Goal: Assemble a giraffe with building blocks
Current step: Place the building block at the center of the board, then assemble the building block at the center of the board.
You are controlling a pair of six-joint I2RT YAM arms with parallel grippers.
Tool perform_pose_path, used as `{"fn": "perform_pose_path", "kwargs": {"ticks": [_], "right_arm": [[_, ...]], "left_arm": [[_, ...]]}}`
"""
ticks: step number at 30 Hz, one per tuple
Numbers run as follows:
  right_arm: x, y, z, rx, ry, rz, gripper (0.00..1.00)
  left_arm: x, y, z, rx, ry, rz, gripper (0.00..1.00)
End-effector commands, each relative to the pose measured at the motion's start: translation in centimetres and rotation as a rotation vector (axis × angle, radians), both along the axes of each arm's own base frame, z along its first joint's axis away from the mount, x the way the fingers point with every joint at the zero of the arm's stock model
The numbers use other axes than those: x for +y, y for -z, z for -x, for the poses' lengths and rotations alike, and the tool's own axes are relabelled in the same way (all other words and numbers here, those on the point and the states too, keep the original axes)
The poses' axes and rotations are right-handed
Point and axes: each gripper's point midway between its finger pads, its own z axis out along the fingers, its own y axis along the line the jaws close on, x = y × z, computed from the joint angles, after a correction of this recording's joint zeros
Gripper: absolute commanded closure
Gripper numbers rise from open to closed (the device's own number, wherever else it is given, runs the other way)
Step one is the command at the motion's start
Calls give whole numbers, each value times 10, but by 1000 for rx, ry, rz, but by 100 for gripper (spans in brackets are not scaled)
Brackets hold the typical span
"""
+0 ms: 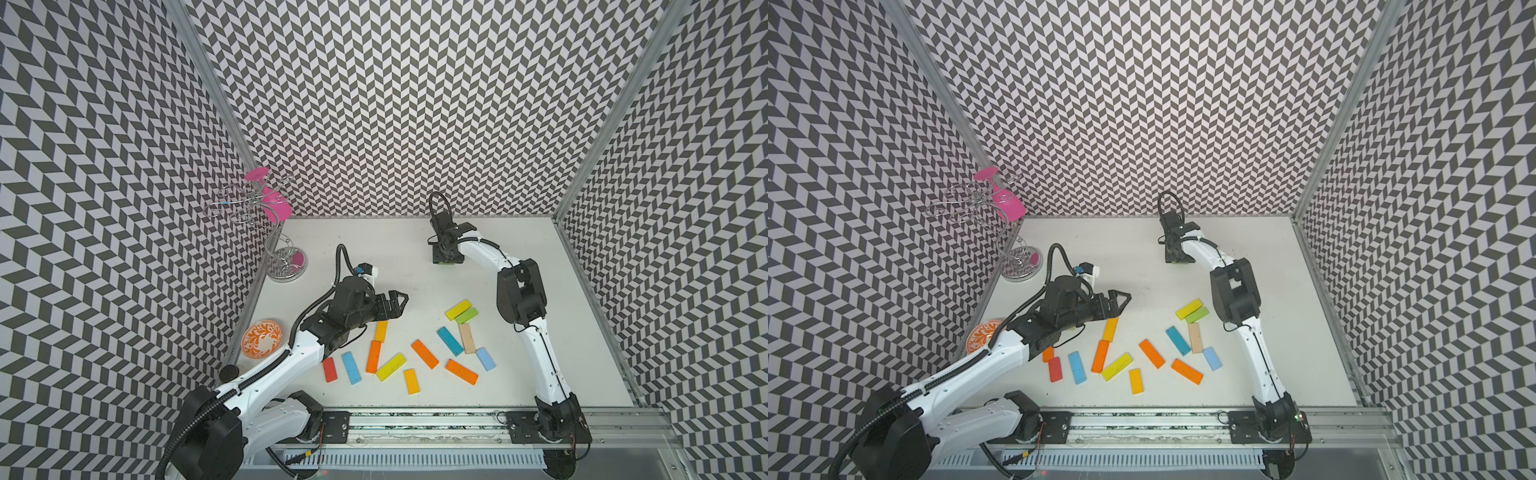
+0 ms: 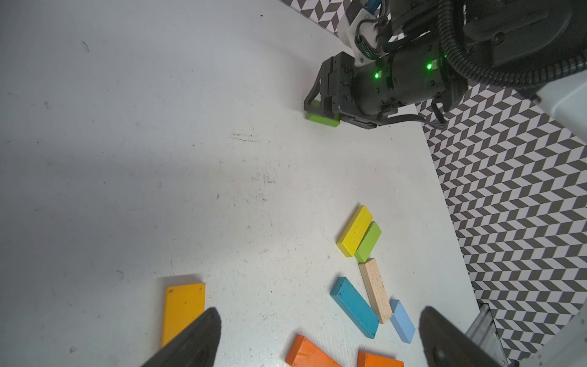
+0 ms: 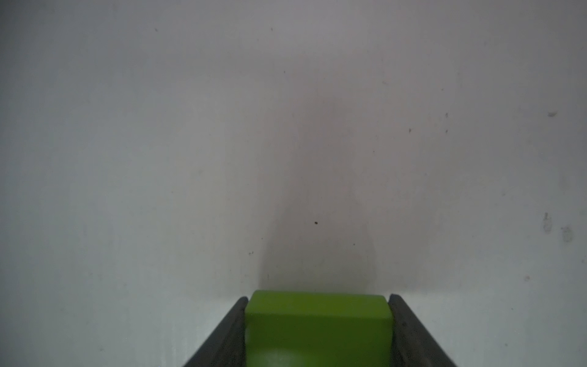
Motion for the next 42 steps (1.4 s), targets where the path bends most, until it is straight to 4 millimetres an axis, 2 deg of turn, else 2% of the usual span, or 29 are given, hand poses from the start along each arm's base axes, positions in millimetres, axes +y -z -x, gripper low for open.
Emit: {"fn": "perform_pose_path", "kwargs": {"ticks": [1,9,13,16,18,21,25,27,29,33,36,42], "right_arm": [[3,2,-5,-15,-20,15,43],[-1,11,-11,-28,8,22,39],[-1,7,-8,-18,29,8,22],[0,-8,-6,-25,53,-15,9],[0,-25,-6,-46,72,-33,5],[0,-65,0,-74,128,-88,2],[7,-115,35,-139,193,-225,4],[13,-126,59,-187,225,-316,6],[11,-132,83,-220,298,-403,7],[4,-125,129,-250,472,-472,7],[2,-114,152,-229,577,-467,8],[9,-85,169,-163,653,-452,9]], "left_arm": [[-6,-14,-5,-49,13,17,2],[-5,-13,-5,-50,12,12,2],[-4,-13,-3,-52,19,10,2],[-5,-13,0,-49,31,11,2],[-5,-16,3,-51,38,15,2],[-3,-22,8,-57,42,21,2],[3,-29,19,-68,38,24,2],[6,-28,24,-61,36,20,2],[8,-24,29,-42,45,11,2],[8,-18,42,-7,87,-2,2],[7,-15,49,10,113,-2,1],[3,-18,57,21,148,29,1]]}}
